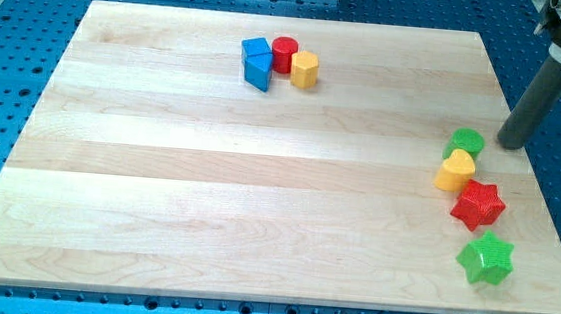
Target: Slightly move the green circle to the left
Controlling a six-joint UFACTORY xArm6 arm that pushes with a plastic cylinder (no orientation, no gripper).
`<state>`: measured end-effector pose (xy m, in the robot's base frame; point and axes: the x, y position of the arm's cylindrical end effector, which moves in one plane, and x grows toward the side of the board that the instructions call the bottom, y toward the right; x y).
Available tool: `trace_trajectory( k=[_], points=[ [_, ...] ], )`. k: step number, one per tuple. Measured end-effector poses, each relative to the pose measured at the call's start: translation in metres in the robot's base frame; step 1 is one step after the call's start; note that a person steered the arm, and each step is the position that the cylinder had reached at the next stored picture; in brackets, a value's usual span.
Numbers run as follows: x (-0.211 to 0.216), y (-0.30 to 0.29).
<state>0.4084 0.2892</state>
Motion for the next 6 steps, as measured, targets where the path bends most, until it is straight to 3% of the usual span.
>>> trace_trajectory(
  k=[2,4,6],
  points=[
    [0.000,-0.005],
    [0.038,-0.013],
    [0.035,-0.060]
  ],
)
